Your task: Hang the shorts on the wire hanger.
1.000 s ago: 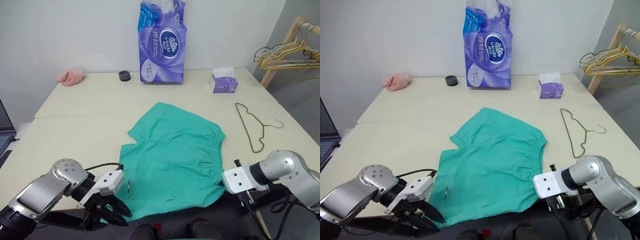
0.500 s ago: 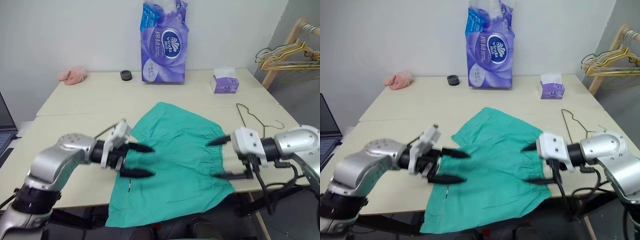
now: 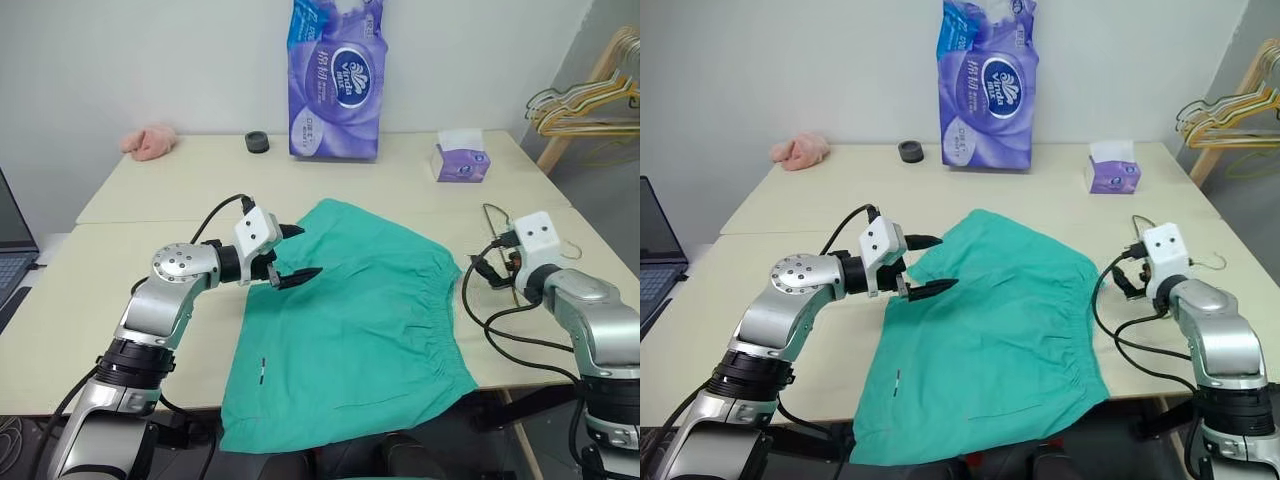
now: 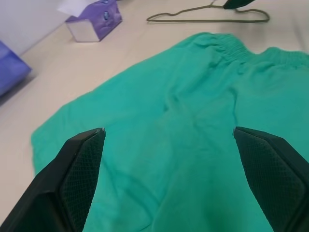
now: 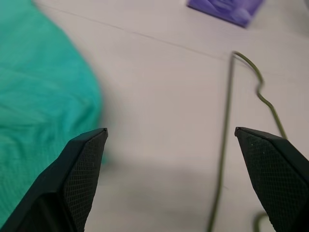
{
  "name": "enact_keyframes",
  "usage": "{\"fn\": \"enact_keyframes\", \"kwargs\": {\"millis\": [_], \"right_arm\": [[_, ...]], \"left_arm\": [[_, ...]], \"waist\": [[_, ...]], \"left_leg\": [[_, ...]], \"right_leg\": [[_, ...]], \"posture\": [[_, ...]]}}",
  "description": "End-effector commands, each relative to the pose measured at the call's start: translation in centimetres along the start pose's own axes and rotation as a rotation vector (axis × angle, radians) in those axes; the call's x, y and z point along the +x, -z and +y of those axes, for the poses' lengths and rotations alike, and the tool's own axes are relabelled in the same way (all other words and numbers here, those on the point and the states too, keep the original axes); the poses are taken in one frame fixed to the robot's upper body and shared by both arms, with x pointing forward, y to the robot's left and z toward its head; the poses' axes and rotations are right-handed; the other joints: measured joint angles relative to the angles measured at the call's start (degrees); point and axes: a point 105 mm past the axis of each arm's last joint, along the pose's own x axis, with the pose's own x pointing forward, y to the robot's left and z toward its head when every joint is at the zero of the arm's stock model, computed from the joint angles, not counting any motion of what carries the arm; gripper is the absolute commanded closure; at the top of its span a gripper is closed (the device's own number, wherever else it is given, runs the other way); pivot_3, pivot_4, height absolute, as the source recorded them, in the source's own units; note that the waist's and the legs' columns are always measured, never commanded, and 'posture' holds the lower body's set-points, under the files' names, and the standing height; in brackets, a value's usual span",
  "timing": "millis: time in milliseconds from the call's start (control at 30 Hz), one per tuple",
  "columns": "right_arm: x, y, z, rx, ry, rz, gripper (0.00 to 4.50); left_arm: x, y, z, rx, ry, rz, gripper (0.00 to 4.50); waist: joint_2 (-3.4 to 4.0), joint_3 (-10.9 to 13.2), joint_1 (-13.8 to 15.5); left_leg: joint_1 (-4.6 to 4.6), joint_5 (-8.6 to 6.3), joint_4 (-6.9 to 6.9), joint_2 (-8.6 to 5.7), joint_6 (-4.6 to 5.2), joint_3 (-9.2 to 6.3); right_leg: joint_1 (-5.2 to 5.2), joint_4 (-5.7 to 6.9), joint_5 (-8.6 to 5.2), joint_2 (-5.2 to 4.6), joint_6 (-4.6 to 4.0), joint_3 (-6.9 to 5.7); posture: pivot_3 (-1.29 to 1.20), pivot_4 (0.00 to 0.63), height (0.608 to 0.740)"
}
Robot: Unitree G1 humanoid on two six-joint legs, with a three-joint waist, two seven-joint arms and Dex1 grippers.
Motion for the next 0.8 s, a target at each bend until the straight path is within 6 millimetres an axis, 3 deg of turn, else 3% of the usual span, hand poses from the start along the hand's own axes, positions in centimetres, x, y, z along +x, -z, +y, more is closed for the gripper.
{"fn": "enact_keyframes", "kwargs": {"millis": [33, 167, 367, 800], "right_arm": [[-0.1, 1.0, -2.5, 0.059, 0.092, 0.03, 0.0], [0.5, 2.4, -3.9, 0.117, 0.137, 0.078, 0.0], [1.0, 3.9, -4.5, 0.16, 0.143, 0.128, 0.0], [2.5, 5.2, -4.1, 0.121, 0.02, 0.246, 0.0]], "left_arm": [[-0.2, -1.6, -1.0, 0.018, 0.129, -0.032, 0.02], [-0.4, -1.4, -1.8, 0.014, 0.222, -0.016, 0.02], [-0.4, -1.5, -2.3, 0.011, 0.274, -0.03, 0.02], [0.1, -2.4, -2.1, 0.039, 0.273, -0.045, 0.02]], "waist": [[0.0, 0.0, -0.4], [0.04, 0.0, -1.3], [0.05, 0.0, -2.9], [0.06, 0.0, -4.0]], "left_leg": [[0.02, 0.01, 0.0, 0.0, 0.0, 0.0], [0.33, 0.04, 0.06, -0.01, 0.06, 0.06], [0.62, 0.11, 0.07, 0.0, 0.19, 0.35], [0.62, 0.11, 0.05, 0.05, 0.19, 0.31]], "right_leg": [[0.0, 0.05, 0.0, 0.01, 0.0, 0.0], [0.3, 0.15, -0.01, 0.11, 0.01, 0.02], [0.47, 0.17, -0.01, 0.46, 0.06, 0.15], [0.45, 0.21, 0.01, 0.43, 0.08, 0.19]], "posture": [[-0.11, 0.059, 0.74], [-0.1, 0.058, 0.74], [-0.1, 0.057, 0.74], [-0.11, 0.052, 0.74]]}}
